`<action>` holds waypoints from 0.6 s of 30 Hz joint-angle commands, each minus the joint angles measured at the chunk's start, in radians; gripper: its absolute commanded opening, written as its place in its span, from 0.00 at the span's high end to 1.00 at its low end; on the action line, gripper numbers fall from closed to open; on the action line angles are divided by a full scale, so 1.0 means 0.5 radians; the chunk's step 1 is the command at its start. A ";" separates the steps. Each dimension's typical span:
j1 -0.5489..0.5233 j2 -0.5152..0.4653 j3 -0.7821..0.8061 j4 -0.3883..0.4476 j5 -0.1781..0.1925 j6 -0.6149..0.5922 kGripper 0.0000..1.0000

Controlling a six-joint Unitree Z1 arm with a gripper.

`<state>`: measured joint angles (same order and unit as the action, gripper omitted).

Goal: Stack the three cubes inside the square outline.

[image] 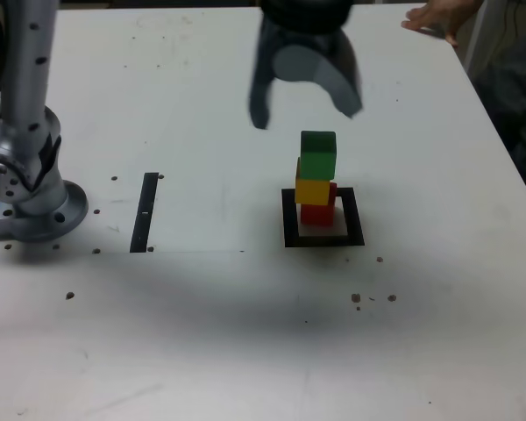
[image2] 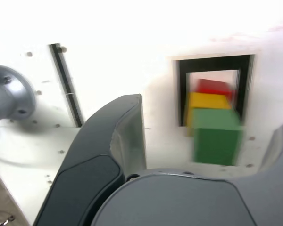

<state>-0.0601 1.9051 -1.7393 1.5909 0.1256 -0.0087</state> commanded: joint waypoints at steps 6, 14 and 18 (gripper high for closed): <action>0.042 -0.283 0.323 0.010 -0.002 -0.064 0.00; 0.122 -0.556 0.807 -0.122 -0.004 -0.078 0.00; 0.174 -0.675 1.124 -0.298 -0.020 -0.078 0.00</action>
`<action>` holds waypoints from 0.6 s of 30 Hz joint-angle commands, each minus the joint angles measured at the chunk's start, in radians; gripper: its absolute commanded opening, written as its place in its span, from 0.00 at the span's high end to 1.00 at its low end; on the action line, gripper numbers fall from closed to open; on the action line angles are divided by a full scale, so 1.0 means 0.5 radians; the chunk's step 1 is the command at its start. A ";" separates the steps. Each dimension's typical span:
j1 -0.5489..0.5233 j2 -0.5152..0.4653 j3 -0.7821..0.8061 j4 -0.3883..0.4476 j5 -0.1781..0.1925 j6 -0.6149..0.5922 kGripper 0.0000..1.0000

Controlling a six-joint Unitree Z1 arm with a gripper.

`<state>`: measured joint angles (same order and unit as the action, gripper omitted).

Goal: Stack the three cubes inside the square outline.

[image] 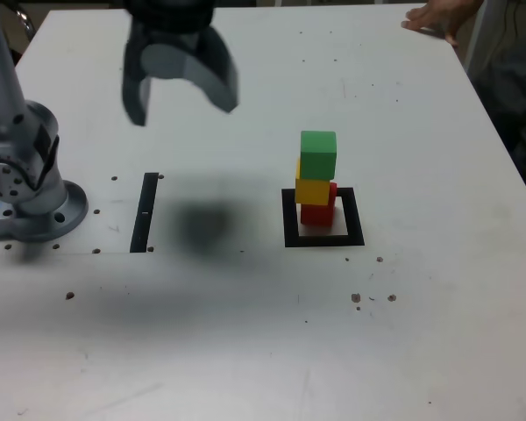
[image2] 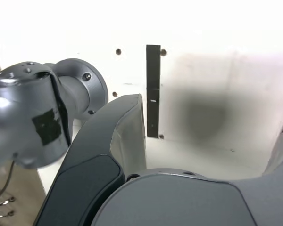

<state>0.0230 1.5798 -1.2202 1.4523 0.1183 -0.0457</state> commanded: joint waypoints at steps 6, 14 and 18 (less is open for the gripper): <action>0.031 -0.106 0.446 -0.285 -0.043 -0.006 0.00; 0.033 -0.112 0.795 -0.611 -0.095 -0.019 0.00; 0.033 -0.082 0.891 -0.748 -0.119 -0.020 0.00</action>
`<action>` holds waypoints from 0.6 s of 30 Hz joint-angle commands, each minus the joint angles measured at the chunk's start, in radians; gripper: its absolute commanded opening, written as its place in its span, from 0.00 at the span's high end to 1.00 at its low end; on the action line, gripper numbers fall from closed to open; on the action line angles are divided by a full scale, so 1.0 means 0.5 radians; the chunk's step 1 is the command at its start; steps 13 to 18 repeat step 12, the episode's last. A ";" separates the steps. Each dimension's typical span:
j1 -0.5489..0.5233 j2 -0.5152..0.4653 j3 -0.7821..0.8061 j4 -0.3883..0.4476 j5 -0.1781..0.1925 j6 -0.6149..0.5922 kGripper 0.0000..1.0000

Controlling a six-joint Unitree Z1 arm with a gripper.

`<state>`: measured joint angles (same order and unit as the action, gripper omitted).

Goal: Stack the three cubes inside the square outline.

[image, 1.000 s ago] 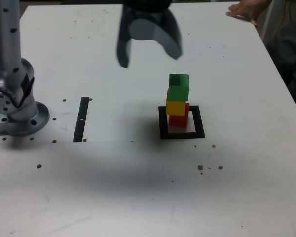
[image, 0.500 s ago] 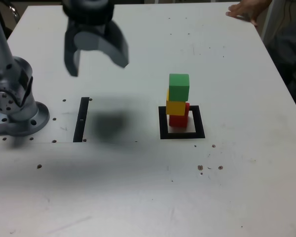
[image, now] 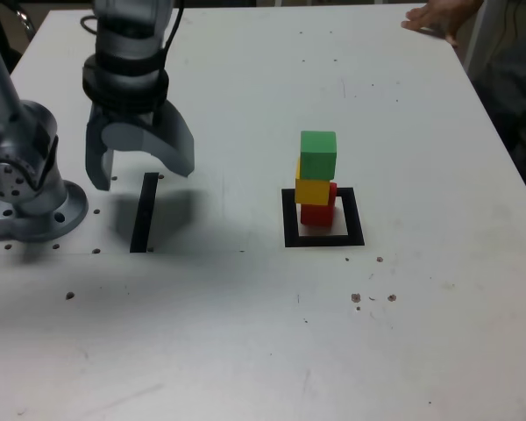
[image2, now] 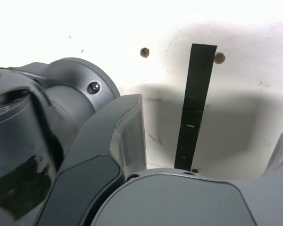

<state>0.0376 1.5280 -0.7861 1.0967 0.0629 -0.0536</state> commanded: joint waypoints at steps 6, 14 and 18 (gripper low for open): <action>0.004 0.032 0.098 -0.125 -0.034 -0.004 0.00; 0.004 -0.015 0.099 -0.083 -0.040 -0.006 0.00; 0.004 -0.015 0.099 -0.083 -0.040 -0.006 0.00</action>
